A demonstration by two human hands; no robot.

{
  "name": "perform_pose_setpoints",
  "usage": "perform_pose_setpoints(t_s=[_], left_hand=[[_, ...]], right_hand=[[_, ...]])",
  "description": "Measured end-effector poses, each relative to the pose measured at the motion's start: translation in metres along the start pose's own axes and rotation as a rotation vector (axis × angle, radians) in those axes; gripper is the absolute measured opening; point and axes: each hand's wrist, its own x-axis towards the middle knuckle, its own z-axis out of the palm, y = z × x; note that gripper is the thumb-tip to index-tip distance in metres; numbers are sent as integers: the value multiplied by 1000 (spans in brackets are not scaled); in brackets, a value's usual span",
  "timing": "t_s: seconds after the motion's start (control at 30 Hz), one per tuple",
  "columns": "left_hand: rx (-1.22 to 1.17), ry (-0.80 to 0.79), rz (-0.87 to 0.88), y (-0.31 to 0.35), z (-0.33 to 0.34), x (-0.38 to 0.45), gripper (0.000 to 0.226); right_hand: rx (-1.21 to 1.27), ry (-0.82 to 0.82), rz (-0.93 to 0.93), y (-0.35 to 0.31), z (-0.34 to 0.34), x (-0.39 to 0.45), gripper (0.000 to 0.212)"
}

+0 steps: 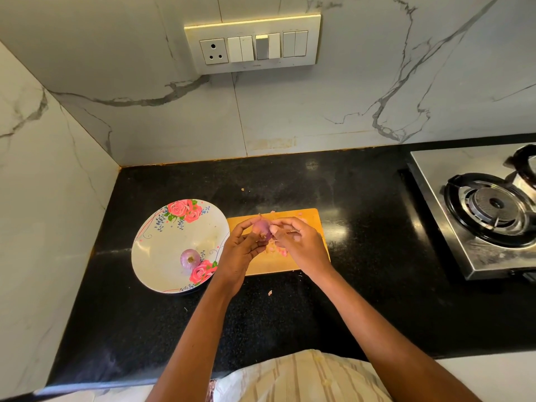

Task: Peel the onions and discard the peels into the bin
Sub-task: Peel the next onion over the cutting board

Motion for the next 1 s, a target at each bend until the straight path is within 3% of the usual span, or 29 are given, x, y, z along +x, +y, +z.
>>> perform_pose_setpoints(t_s=[0.13, 0.3, 0.5, 0.6, 0.73, 1.0], left_hand=[[0, -12, -8, 1, 1, 0, 34], [-63, 2, -23, -1, -1, 0, 28], [-51, -11, -32, -1, -4, 1, 32], [-16, -25, -25, -1, -2, 0, 33], [10, -23, -2, 0, 0, -1, 41], [77, -36, 24, 0, -1, 0, 34]], right_hand=[[2, 76, -3, 2, 0, 3, 14], [37, 160, 147, 17, -7, 11, 9], [-242, 138, 230, 29, -19, 14, 12], [-228, 83, 121, 17, -14, 13, 24], [-213, 2, -35, 0, -3, 9, 22], [-265, 47, -124, 2, -4, 8, 18]])
